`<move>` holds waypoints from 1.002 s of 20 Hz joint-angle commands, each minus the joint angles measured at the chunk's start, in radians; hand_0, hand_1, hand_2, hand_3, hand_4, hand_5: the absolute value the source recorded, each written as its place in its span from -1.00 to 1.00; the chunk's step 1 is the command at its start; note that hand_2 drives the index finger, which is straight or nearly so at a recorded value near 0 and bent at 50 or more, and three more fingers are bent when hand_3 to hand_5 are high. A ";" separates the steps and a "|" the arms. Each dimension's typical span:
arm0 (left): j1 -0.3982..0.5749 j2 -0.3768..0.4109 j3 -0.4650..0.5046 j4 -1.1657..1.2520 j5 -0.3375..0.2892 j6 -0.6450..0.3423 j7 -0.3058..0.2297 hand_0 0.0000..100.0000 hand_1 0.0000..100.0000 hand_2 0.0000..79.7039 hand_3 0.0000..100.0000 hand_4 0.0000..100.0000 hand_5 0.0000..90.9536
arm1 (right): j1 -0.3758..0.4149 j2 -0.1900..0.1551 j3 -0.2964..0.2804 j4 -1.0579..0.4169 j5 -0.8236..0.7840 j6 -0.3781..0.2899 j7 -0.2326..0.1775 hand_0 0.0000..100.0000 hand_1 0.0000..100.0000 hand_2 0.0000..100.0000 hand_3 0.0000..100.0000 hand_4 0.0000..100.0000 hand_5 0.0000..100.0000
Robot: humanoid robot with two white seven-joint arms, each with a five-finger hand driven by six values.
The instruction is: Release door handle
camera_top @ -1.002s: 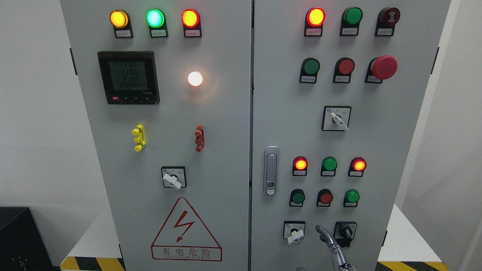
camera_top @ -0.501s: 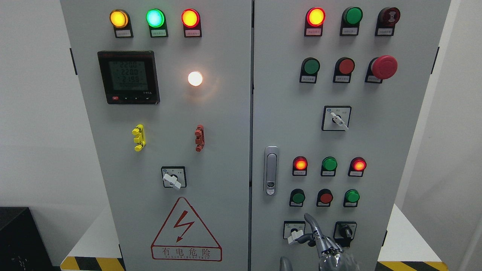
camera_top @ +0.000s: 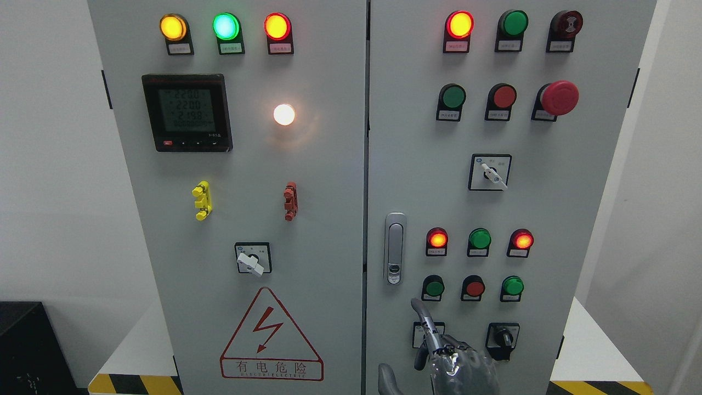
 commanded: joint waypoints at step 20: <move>0.000 0.000 0.000 0.000 0.000 0.001 0.000 -1.00 -1.00 -0.89 -0.80 -1.00 -1.00 | -0.179 0.004 0.077 0.197 0.089 0.151 0.023 -0.29 -0.47 -1.00 0.68 0.59 0.56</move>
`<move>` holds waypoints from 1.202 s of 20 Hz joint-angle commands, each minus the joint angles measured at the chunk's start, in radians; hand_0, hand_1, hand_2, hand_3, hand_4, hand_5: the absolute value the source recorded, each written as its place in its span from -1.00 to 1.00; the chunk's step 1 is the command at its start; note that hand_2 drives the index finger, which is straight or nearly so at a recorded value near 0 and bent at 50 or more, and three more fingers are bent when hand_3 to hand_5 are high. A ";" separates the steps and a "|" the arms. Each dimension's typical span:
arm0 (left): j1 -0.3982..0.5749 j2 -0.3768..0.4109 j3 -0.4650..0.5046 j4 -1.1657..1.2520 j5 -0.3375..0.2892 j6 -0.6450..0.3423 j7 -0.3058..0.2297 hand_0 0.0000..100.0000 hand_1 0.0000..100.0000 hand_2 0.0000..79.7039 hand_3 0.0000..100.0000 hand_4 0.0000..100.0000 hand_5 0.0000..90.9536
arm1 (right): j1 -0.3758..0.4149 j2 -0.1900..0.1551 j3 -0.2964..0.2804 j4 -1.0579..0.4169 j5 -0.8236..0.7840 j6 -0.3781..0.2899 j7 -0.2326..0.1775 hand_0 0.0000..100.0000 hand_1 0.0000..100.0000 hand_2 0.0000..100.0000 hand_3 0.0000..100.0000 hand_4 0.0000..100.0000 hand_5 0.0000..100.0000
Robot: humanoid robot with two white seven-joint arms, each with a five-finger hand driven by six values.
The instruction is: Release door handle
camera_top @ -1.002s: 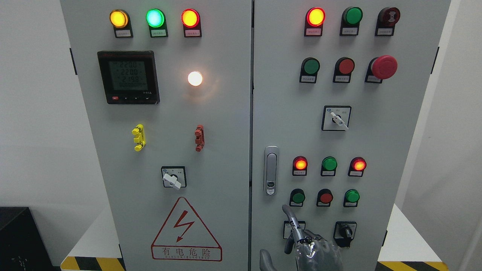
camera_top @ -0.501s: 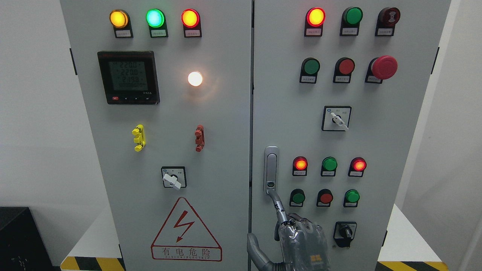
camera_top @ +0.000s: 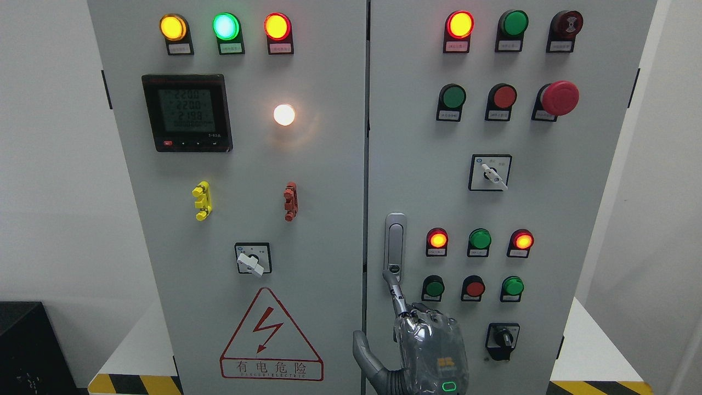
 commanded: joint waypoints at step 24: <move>0.000 0.000 0.000 0.000 0.000 0.001 0.000 -1.00 -1.00 -0.89 -0.80 -1.00 -1.00 | -0.035 0.001 -0.048 0.059 0.006 0.018 0.004 -0.31 -0.46 -1.00 0.68 0.59 0.55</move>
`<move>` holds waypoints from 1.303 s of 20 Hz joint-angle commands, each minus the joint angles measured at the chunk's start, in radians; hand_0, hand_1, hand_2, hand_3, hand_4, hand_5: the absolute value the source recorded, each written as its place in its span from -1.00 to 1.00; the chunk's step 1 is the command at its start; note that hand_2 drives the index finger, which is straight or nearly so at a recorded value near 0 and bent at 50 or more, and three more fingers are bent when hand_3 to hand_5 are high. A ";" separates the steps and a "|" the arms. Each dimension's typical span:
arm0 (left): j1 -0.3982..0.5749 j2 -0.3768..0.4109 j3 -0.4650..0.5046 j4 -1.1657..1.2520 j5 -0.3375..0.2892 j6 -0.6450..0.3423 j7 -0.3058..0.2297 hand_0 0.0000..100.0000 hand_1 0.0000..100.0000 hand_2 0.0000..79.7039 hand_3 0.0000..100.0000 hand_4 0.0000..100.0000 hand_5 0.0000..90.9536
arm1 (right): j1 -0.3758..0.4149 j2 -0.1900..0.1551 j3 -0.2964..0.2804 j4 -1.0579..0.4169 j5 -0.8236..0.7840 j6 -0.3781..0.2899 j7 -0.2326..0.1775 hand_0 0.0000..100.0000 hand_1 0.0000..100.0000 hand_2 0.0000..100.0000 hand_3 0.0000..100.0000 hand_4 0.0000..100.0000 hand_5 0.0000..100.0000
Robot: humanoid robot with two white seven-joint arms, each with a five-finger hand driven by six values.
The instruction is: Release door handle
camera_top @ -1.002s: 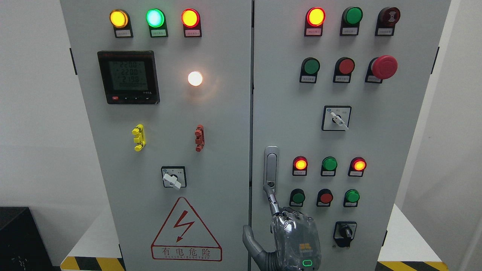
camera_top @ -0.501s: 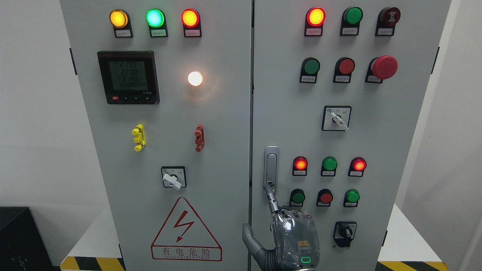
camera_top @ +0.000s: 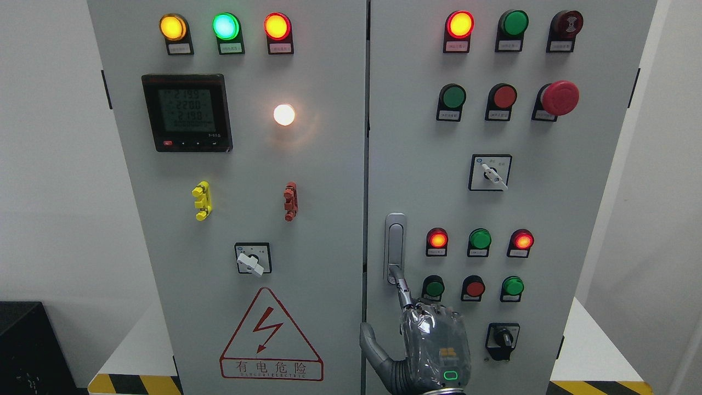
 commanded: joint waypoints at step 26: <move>0.000 0.000 0.000 0.000 0.000 -0.001 0.000 -1.00 -1.00 -0.89 -0.80 -1.00 -1.00 | -0.001 0.002 0.009 0.032 -0.001 -0.004 0.002 -0.31 -0.47 -1.00 0.70 0.59 0.54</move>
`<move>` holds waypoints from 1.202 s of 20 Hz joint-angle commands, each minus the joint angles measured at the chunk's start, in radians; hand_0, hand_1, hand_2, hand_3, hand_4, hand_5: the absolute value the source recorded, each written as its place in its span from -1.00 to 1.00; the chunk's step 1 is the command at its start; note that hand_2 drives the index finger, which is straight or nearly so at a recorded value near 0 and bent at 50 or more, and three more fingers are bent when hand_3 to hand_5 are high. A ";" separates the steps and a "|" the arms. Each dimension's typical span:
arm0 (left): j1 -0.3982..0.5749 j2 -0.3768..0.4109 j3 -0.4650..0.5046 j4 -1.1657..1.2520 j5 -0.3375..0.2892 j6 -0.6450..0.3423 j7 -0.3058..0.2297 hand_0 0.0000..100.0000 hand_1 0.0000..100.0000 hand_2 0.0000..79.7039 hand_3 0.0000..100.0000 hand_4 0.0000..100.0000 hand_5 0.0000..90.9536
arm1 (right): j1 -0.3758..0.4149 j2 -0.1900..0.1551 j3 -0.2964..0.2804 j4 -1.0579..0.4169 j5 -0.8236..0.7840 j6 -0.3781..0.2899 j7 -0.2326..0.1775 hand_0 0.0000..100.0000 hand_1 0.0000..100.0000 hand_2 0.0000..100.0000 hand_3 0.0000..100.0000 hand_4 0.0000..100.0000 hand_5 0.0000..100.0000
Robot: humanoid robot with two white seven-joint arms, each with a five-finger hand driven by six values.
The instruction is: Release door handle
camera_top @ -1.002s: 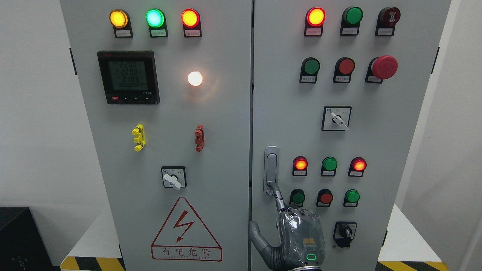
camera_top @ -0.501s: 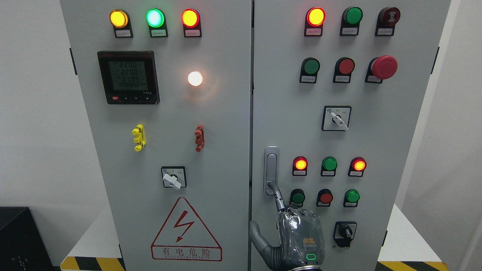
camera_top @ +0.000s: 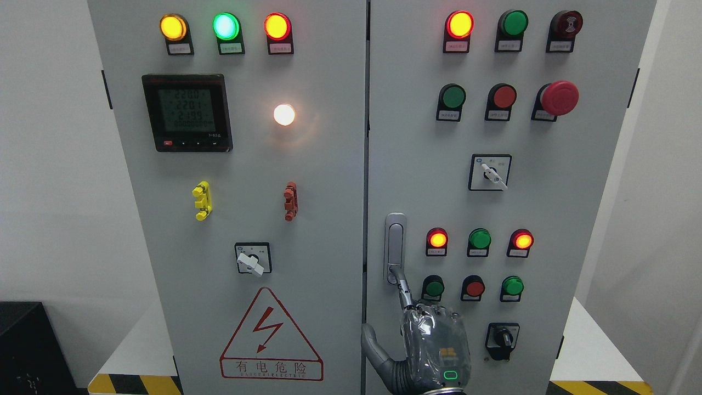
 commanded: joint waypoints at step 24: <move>0.000 0.000 0.000 0.000 0.000 -0.002 -0.001 -1.00 -1.00 -0.89 -0.80 -1.00 -1.00 | 0.005 -0.001 0.001 0.033 0.001 0.005 0.001 -0.31 -0.47 -1.00 0.71 0.60 0.54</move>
